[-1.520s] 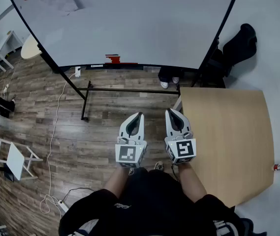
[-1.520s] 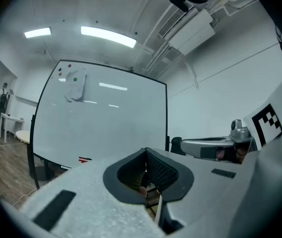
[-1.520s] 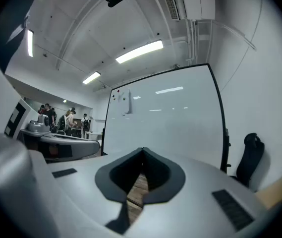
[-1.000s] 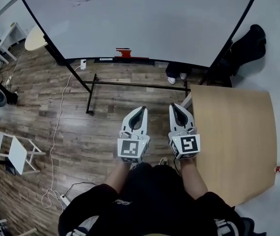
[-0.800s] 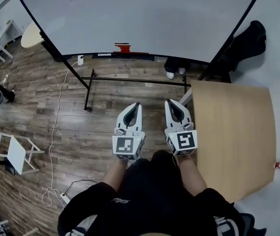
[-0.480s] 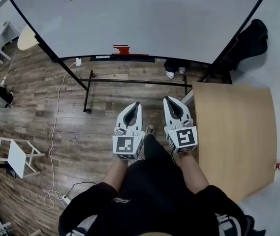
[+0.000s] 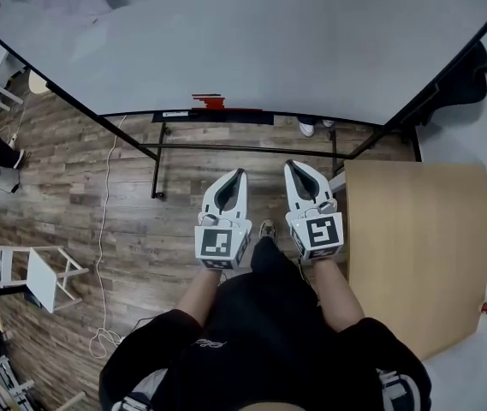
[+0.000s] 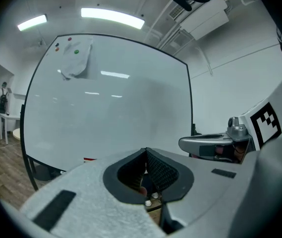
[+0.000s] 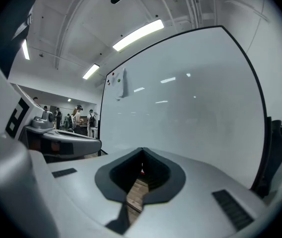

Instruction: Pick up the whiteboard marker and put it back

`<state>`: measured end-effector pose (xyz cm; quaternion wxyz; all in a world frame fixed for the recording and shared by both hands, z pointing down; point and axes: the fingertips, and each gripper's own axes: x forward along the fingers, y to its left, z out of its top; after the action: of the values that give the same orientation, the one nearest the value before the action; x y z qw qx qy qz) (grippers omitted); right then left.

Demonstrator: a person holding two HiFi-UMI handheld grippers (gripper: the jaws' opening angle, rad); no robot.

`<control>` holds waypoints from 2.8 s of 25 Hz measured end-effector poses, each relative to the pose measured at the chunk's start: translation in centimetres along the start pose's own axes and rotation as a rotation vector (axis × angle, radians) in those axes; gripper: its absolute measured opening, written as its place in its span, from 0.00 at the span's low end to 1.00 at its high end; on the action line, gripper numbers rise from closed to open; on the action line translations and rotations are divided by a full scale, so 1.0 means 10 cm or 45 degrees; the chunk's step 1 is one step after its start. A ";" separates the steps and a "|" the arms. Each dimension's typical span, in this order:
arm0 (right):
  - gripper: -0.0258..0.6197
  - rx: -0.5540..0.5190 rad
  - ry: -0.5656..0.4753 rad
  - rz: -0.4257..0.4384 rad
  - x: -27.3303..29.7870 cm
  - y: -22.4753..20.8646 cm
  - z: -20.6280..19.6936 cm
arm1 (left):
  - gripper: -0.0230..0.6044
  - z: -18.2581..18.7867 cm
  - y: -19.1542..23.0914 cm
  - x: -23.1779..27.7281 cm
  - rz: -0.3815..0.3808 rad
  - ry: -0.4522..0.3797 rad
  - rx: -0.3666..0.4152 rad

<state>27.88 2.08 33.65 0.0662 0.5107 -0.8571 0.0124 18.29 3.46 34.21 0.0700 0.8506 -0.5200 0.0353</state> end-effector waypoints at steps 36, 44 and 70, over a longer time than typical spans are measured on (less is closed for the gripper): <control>0.04 -0.632 0.463 0.619 2.97 1.61 -0.63 | 0.04 -0.77 2.85 0.25 0.465 0.172 -0.201; 0.04 -0.925 0.709 0.580 3.58 2.02 -1.21 | 0.04 -1.35 3.54 0.16 0.446 0.244 -0.267; 0.19 -1.166 1.084 0.577 4.42 2.13 -2.22 | 0.04 -2.03 4.50 0.30 0.420 0.377 -0.394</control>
<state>-9.38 -24.41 62.20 0.6051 0.1885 -0.7610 -0.1386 -20.12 -16.20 58.33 0.2679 0.7191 -0.6348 0.0903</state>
